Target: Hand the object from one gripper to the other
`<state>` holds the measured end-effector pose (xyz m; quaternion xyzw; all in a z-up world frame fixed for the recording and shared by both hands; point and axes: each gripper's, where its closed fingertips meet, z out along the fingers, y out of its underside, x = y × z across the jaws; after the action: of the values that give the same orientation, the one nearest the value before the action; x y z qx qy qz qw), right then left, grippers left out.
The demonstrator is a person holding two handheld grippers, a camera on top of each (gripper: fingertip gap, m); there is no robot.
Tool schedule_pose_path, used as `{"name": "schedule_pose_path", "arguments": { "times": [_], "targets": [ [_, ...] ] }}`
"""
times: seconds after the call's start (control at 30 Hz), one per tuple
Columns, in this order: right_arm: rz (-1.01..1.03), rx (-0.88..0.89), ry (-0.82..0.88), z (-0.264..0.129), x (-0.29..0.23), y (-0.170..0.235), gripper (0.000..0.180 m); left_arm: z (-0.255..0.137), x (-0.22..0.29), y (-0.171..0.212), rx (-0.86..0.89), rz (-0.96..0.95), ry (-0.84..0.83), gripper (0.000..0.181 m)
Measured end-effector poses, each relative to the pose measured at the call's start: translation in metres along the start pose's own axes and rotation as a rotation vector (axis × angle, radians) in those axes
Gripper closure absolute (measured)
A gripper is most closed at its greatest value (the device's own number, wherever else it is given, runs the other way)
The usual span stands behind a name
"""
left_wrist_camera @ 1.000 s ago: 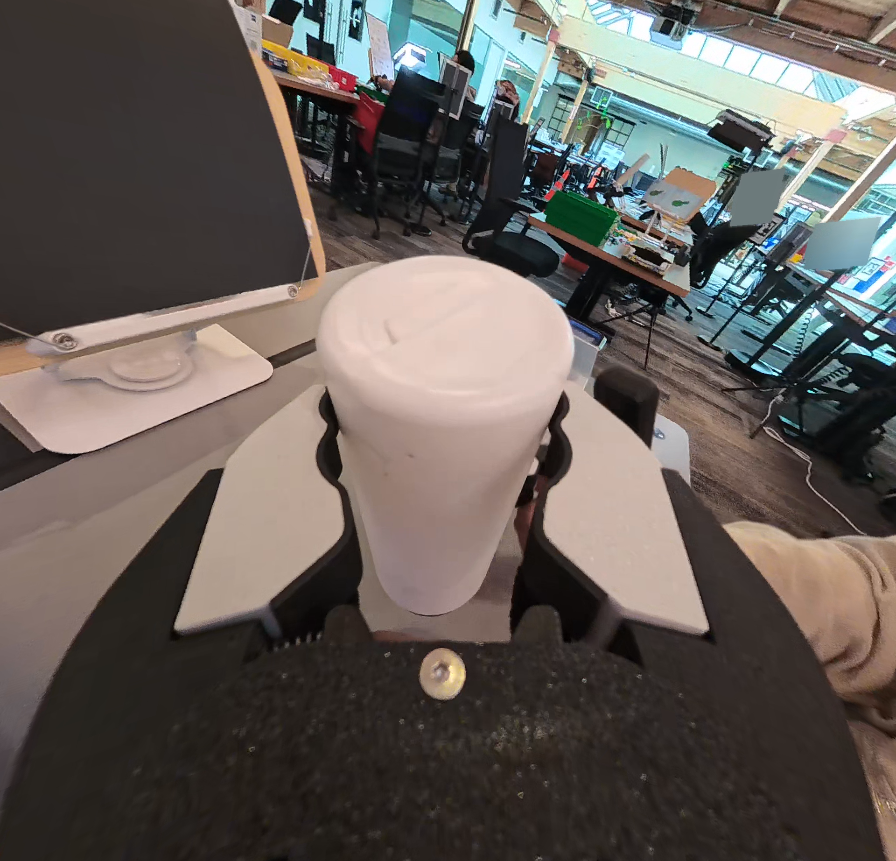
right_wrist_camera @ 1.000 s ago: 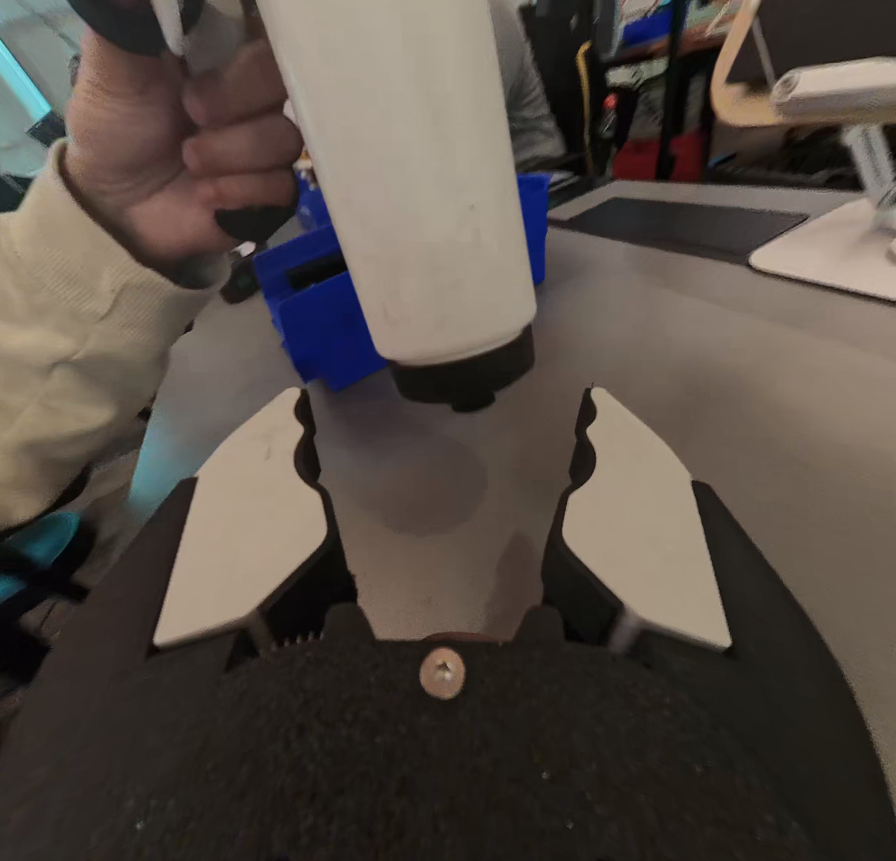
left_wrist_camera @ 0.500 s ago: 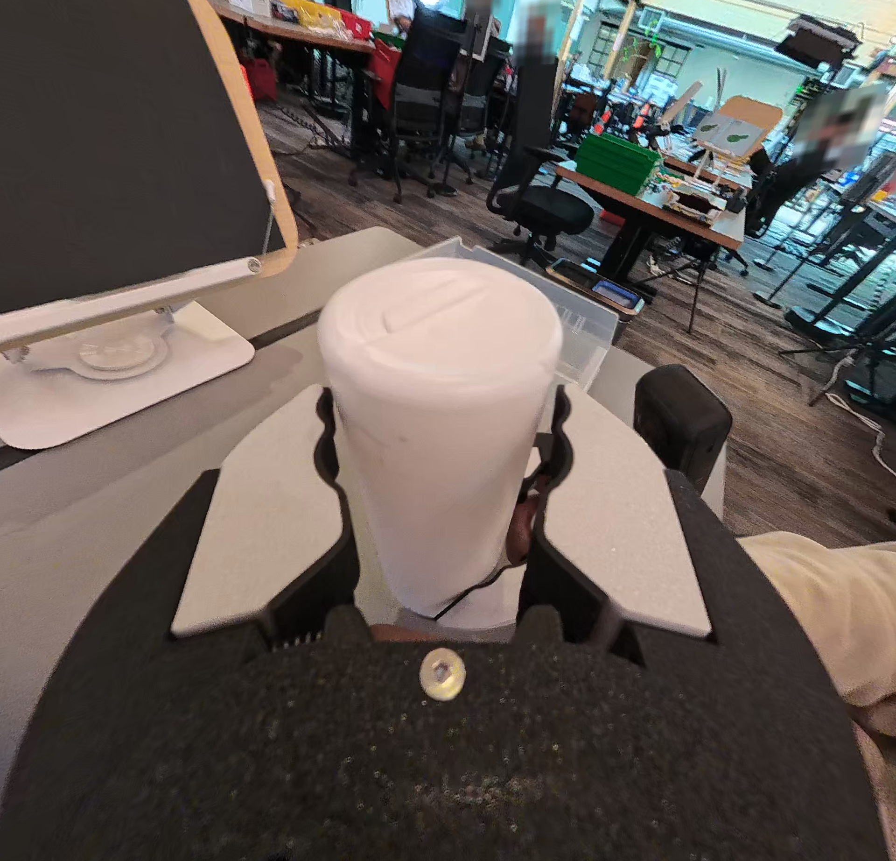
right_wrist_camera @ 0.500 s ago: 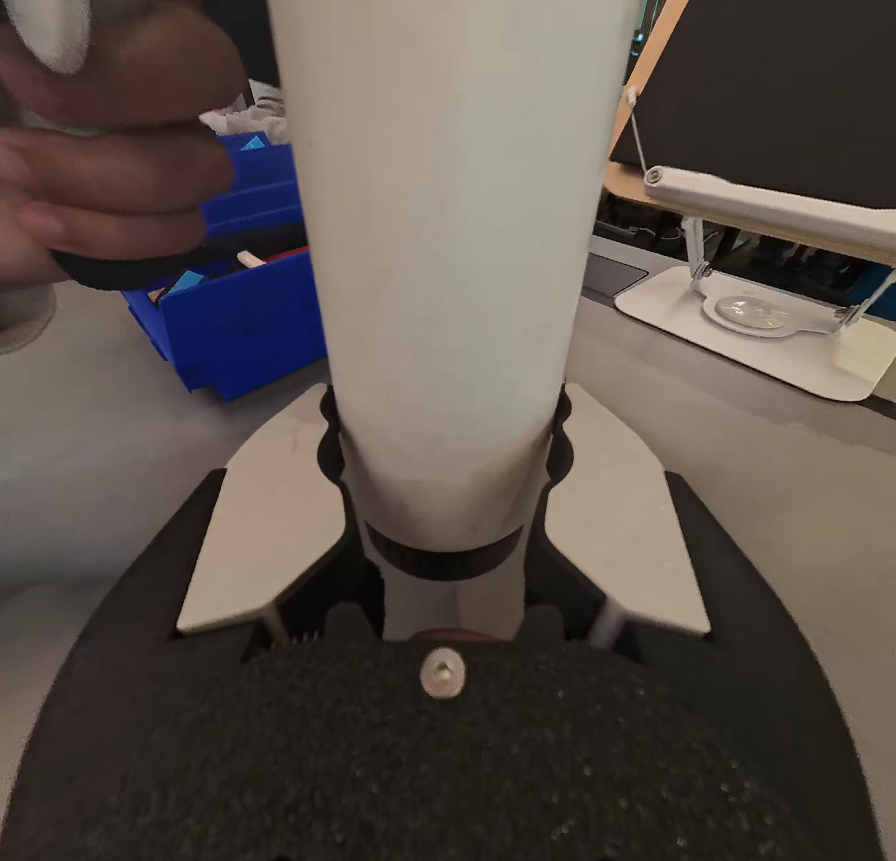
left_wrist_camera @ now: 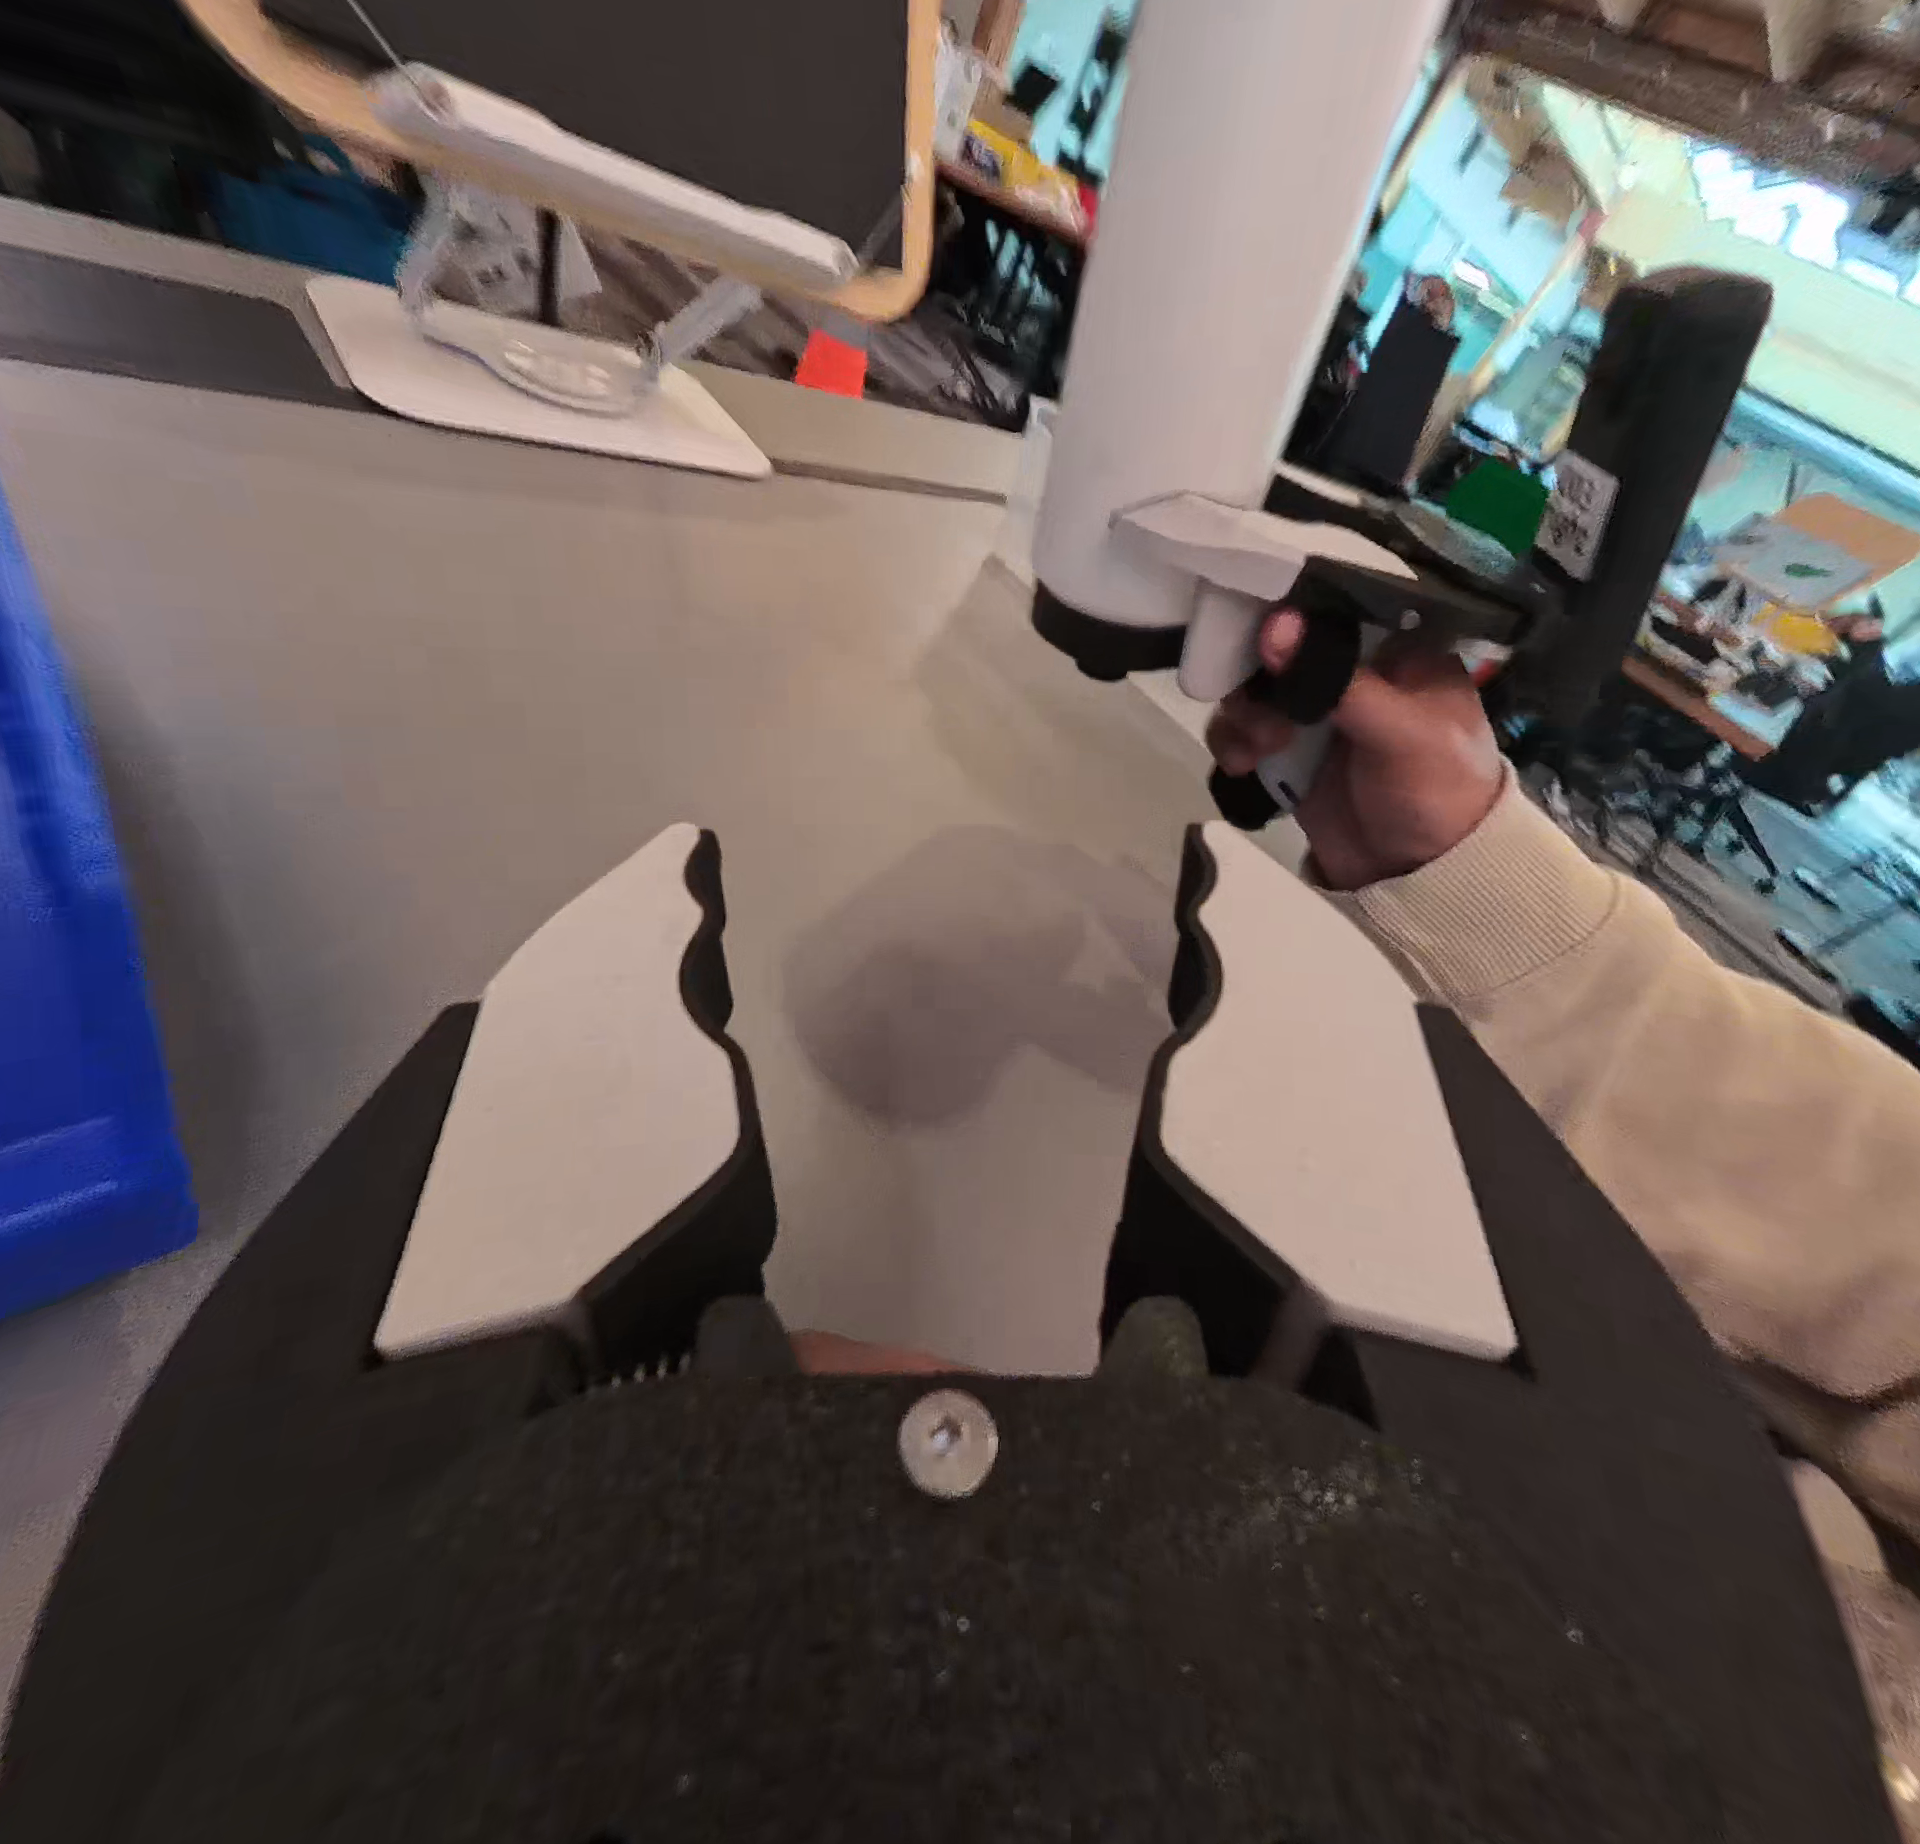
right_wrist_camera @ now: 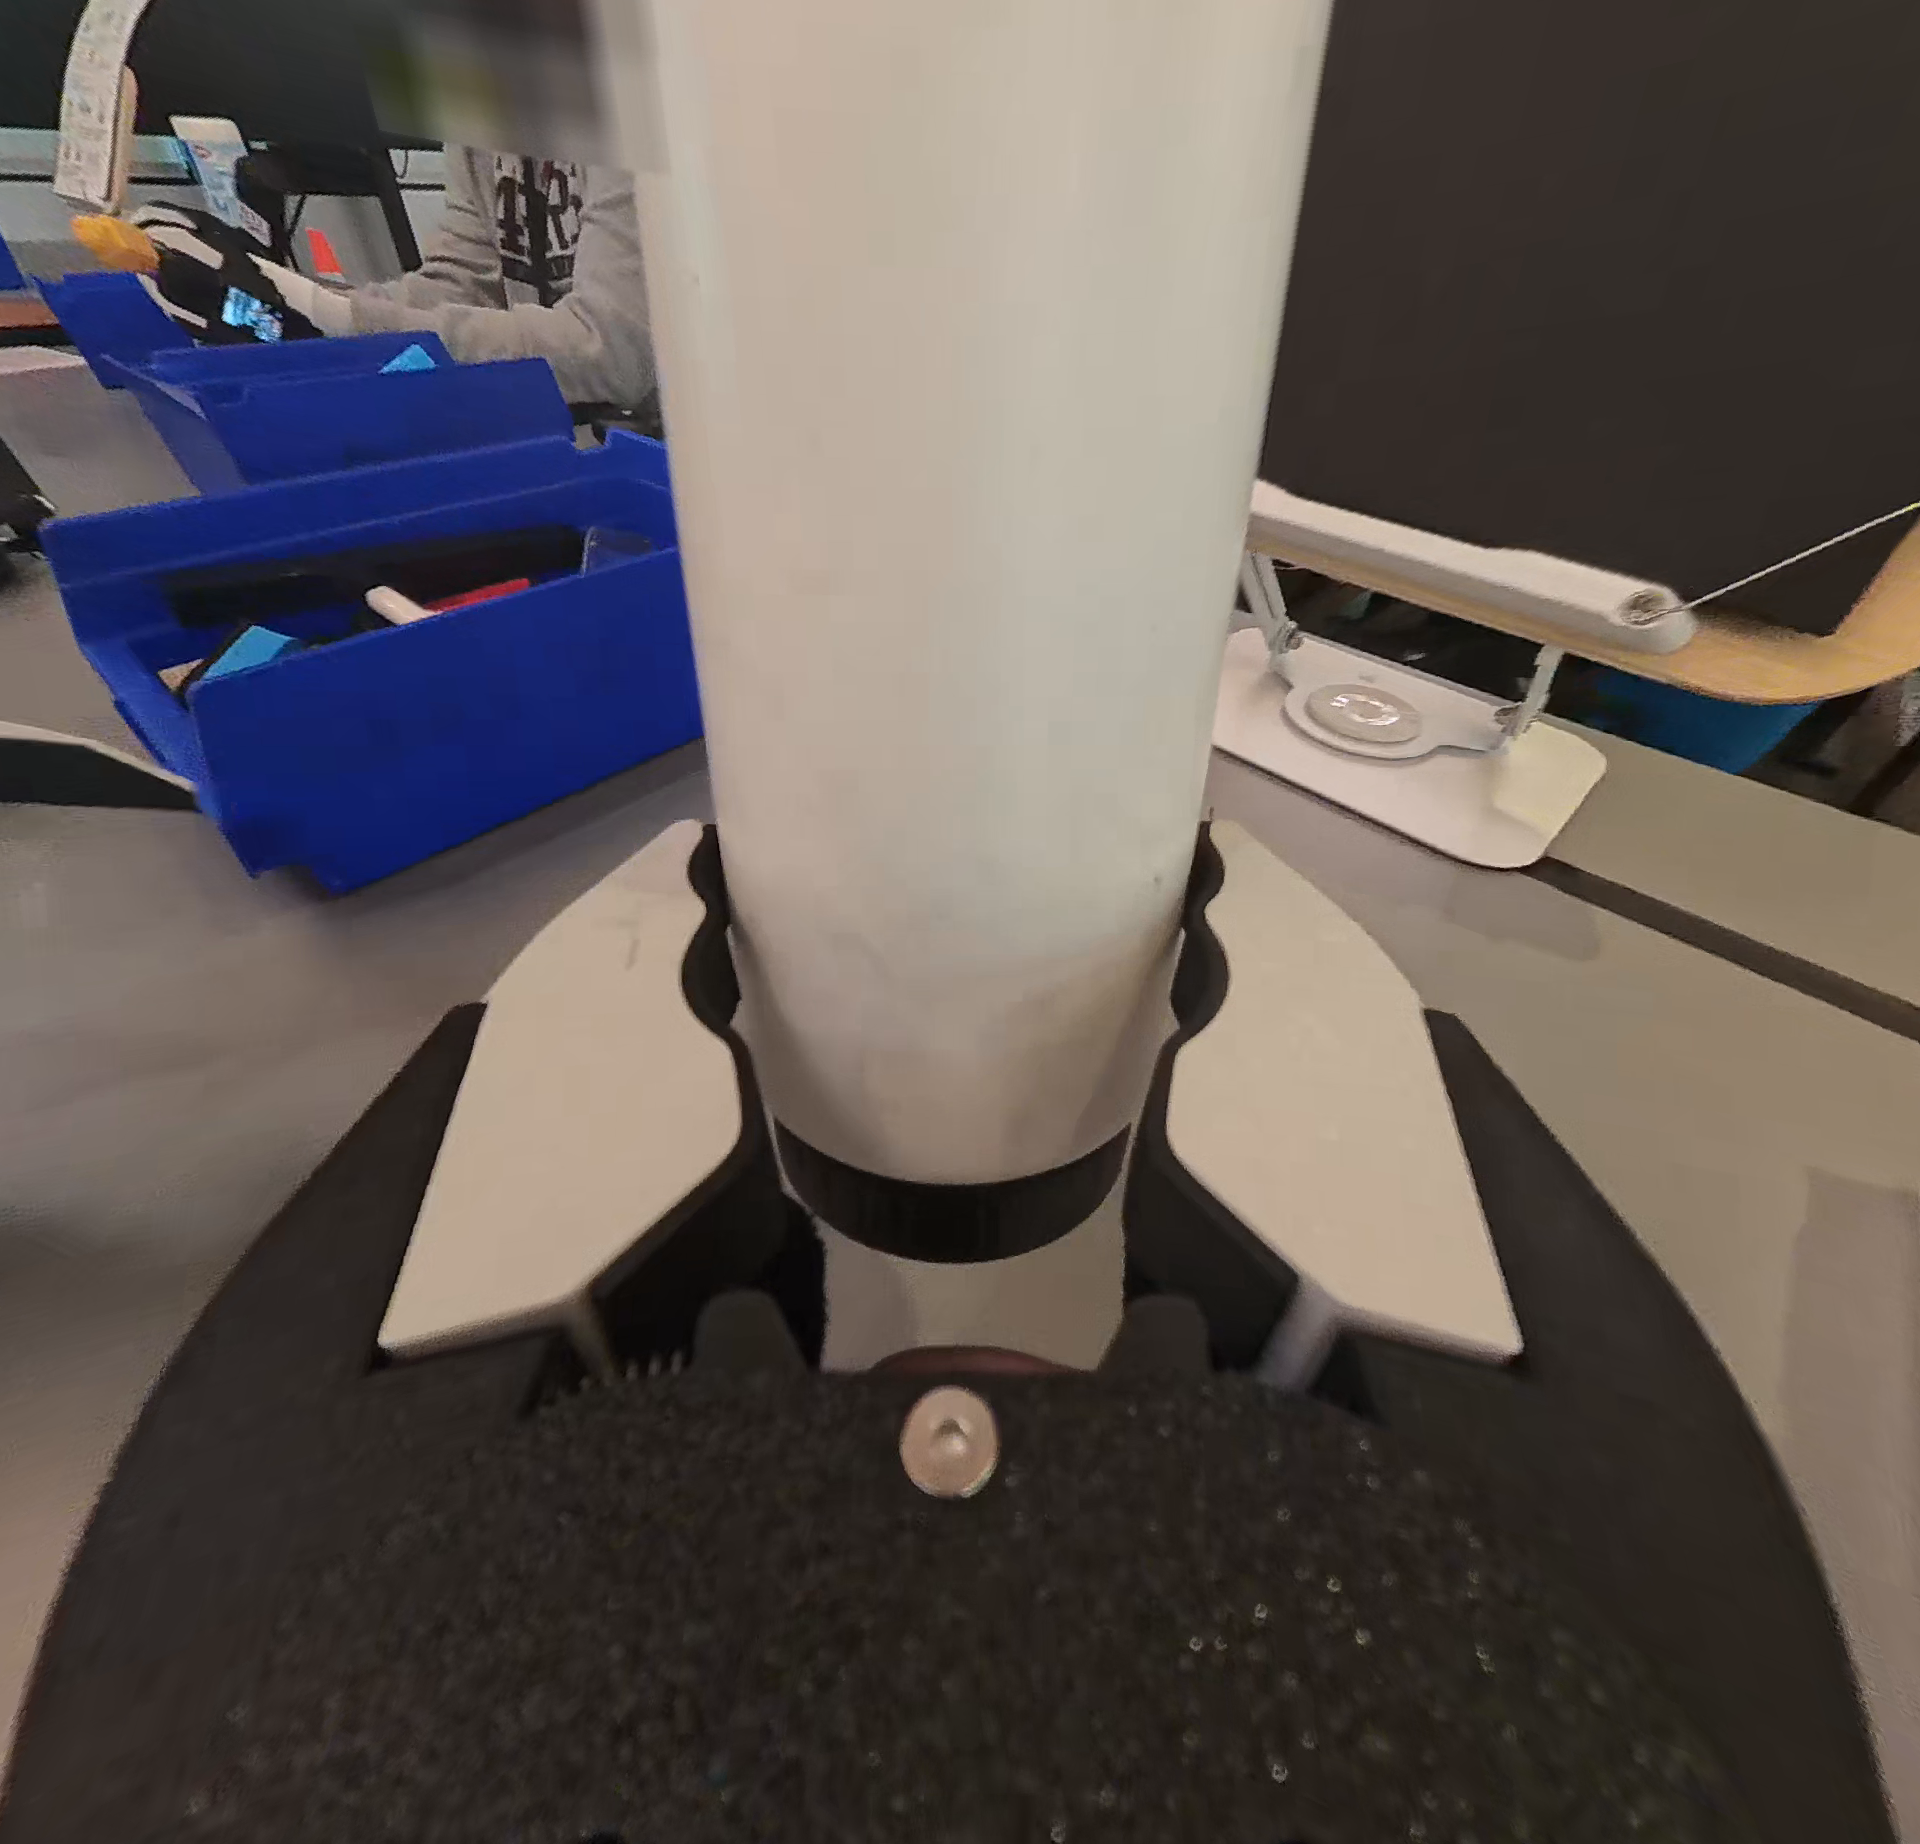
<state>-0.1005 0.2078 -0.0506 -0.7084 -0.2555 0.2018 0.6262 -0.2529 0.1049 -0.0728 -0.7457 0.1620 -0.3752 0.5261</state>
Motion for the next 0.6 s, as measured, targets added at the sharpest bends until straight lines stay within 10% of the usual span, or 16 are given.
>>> {"name": "schedule_pose_path", "arguments": {
  "times": [0.33, 0.6],
  "targets": [
    [0.005, -0.080, 0.345, -0.111, 0.125, -0.087, 0.096, 0.003, -0.009, 0.008, -0.036, -0.046, -0.001, 0.107],
    [0.384, -0.516, 0.469, -0.162, 0.228, 0.011, 0.096, 0.008, 0.000, 0.022, -0.108, -0.047, 0.032, 0.107]
  ]
}}
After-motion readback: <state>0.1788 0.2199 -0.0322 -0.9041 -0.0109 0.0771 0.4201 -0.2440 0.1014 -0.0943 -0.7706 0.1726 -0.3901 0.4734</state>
